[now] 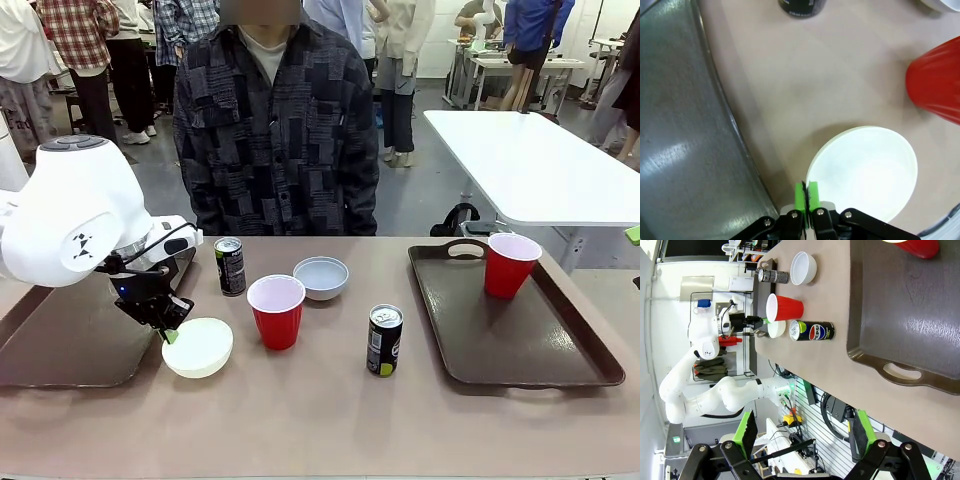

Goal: Prepare tableware on both trays.
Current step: Pick up a Picnic Bowl from the table and place it on a Handle tray.

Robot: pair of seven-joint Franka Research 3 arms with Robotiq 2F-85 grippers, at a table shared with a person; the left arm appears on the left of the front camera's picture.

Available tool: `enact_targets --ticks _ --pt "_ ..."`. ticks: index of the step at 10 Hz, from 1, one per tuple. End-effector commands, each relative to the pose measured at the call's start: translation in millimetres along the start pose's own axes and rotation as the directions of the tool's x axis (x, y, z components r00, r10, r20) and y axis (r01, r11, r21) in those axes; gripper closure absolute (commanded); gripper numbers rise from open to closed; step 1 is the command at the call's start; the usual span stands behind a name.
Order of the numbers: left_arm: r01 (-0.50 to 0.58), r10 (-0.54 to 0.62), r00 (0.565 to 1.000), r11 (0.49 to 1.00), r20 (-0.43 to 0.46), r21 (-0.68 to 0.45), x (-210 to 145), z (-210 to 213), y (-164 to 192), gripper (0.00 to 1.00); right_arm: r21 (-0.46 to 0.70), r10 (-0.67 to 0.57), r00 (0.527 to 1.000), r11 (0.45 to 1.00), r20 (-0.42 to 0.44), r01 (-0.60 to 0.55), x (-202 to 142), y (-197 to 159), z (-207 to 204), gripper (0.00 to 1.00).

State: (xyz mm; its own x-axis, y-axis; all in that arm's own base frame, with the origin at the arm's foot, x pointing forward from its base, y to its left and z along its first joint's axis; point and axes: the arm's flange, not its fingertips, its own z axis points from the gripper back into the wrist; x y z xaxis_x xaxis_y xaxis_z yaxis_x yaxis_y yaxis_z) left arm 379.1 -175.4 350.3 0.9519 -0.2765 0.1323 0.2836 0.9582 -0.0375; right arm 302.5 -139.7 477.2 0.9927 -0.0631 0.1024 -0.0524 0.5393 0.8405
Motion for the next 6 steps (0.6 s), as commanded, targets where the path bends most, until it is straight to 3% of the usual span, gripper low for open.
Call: enact_targets --ticks 1,3,6 --pt "-0.048 0.048 0.999 0.999 -0.001 0.002 -17.5 3.4 -2.5 1.0 0.013 0.007 1.0 1.0 0.0 -0.007 0.6 0.5 -0.2 0.0" --pt "-0.036 0.036 0.999 0.999 -0.017 0.027 -22.2 20.9 -0.4 1.0 0.013 0.007 1.0 1.0 0.0 -0.007 0.6 0.5 -0.2 0.0" --pt "-0.015 0.015 1.0 0.998 0.003 -0.053 -30.9 100.0 13.9 1.0 0.013 0.007 1.0 1.0 0.0 -0.007 0.6 0.5 -0.2 0.0"
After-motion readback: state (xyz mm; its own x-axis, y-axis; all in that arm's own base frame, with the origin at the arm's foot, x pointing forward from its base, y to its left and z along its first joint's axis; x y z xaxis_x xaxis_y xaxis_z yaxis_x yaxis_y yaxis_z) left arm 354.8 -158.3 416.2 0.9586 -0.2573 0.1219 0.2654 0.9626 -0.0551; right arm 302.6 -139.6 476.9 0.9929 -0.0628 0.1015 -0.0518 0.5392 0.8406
